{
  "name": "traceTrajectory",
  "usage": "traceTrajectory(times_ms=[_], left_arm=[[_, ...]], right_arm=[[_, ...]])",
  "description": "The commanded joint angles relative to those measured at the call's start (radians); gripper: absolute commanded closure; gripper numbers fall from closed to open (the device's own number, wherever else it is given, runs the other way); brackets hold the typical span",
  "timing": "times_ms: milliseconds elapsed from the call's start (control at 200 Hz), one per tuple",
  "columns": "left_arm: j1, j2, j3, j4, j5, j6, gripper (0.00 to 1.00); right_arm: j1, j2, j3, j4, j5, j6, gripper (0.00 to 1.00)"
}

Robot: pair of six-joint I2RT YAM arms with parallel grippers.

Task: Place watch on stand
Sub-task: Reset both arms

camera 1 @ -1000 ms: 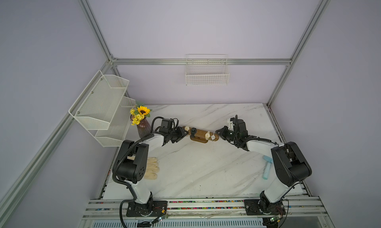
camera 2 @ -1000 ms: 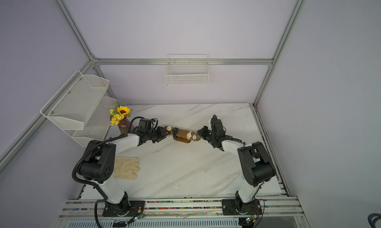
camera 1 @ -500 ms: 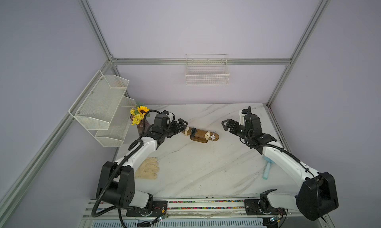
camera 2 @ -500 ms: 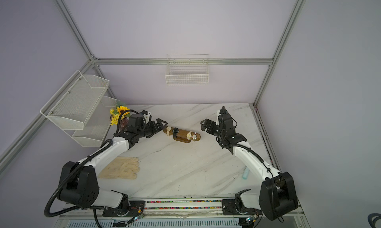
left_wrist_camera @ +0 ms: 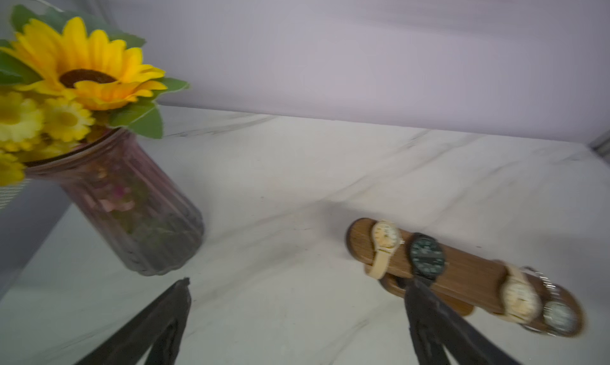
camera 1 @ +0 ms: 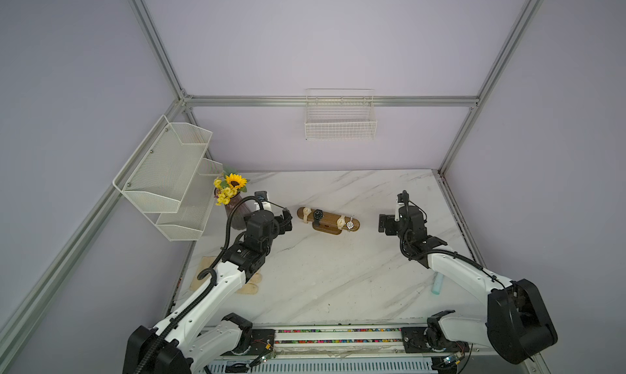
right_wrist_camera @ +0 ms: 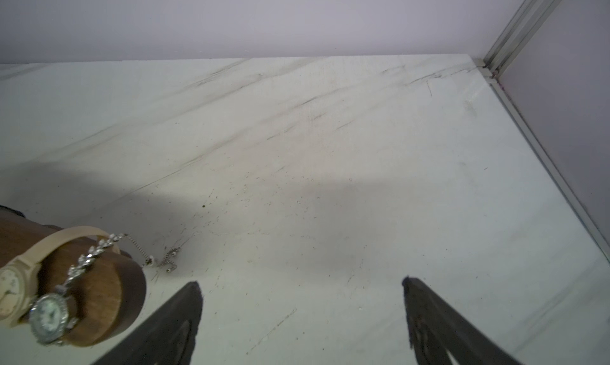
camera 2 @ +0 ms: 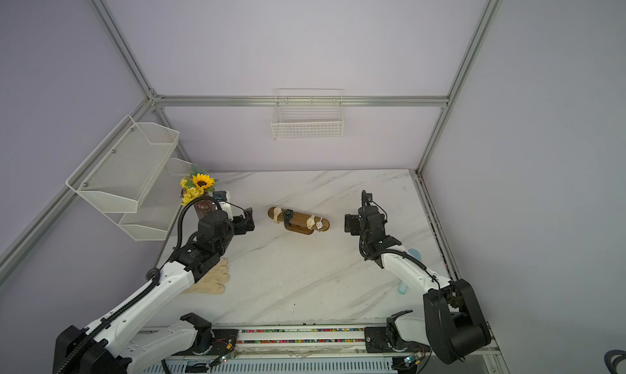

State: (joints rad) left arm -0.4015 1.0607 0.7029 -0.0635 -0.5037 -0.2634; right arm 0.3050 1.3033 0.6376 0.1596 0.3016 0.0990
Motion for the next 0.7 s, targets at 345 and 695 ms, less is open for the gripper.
traceTrajectory(times_ms=[345,695], left_arm=[[0.245,0.394,-0.196,0.623,0.108,0.244,0.0],[0.463,0.543,-0.458,1.338,0.374,0.205,0.0]], right_arm=[[-0.224,0.347,-0.093,0.636,-0.169,-0.042,0.03],[-0.307,0.471,-0.175,0.932,-0.298,-0.06,0.03]])
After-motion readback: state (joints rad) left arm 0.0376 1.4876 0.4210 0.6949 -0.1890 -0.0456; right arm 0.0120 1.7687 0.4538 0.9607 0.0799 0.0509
